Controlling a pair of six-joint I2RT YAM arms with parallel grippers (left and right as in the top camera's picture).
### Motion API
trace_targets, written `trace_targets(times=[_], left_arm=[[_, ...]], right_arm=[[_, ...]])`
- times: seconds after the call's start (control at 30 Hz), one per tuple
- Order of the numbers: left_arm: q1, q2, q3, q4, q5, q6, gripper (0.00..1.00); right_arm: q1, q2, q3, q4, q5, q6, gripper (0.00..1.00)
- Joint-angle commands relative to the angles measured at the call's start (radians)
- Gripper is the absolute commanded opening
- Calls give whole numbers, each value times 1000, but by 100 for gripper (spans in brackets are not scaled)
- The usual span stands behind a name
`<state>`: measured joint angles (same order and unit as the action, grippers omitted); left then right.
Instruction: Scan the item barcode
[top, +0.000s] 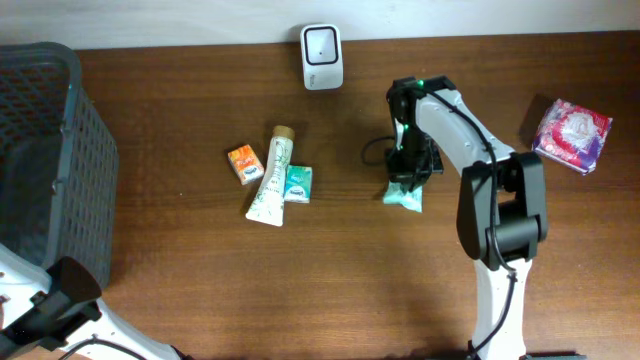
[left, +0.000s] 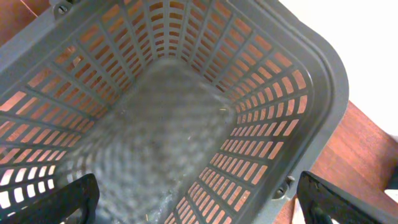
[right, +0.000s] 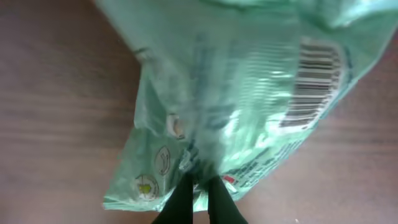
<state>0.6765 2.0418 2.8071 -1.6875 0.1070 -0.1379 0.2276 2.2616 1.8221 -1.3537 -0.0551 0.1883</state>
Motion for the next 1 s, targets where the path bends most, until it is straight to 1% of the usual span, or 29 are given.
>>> trace_targets(times=[0.0, 0.03, 0.1, 0.17, 0.23, 0.3, 0.33, 0.37, 0.4, 0.43, 0.5, 0.57, 0.6, 0.63, 0.83, 0.93, 0.97], left_arm=[[2, -15, 7, 0, 0, 13, 99], [2, -15, 7, 0, 0, 13, 99], [2, -15, 7, 0, 0, 13, 99], [2, -15, 7, 0, 0, 13, 99], [2, -15, 7, 0, 0, 13, 99], [2, -15, 7, 0, 0, 13, 99], [2, -15, 7, 0, 0, 13, 99], [2, -15, 7, 0, 0, 13, 99], [2, -15, 7, 0, 0, 13, 99], [2, -15, 7, -1, 0, 13, 99], [2, -15, 7, 0, 0, 13, 99], [2, -15, 7, 0, 0, 13, 99], [2, -15, 7, 0, 0, 13, 99], [2, -15, 7, 0, 0, 13, 99], [2, -15, 7, -1, 0, 13, 99], [2, -15, 7, -1, 0, 13, 99], [2, -15, 7, -1, 0, 13, 99]], right_arm=[[7, 17, 174, -36, 9, 3, 37], [-8, 17, 228, -47, 29, 3, 52], [-77, 17, 257, -55, 29, 3, 73], [-141, 17, 254, -95, -34, -1, 75], [-164, 18, 252, -120, -96, -66, 75], [-145, 18, 252, -122, -96, -68, 64], [-107, 18, 252, -111, -95, -68, 63], [-77, 18, 252, -97, -87, -64, 58], [-46, 18, 252, -86, -13, 18, 57], [13, 18, 250, -74, 160, 151, 57], [83, 19, 242, -54, 290, 231, 58], [158, 19, 218, -11, 372, 244, 58], [198, 19, 180, 11, 468, 299, 58], [215, 19, 153, 17, 517, 327, 58], [235, 19, -110, 197, 592, 329, 59], [235, 19, -164, 229, 592, 329, 59], [235, 19, -181, 244, 592, 325, 52]])
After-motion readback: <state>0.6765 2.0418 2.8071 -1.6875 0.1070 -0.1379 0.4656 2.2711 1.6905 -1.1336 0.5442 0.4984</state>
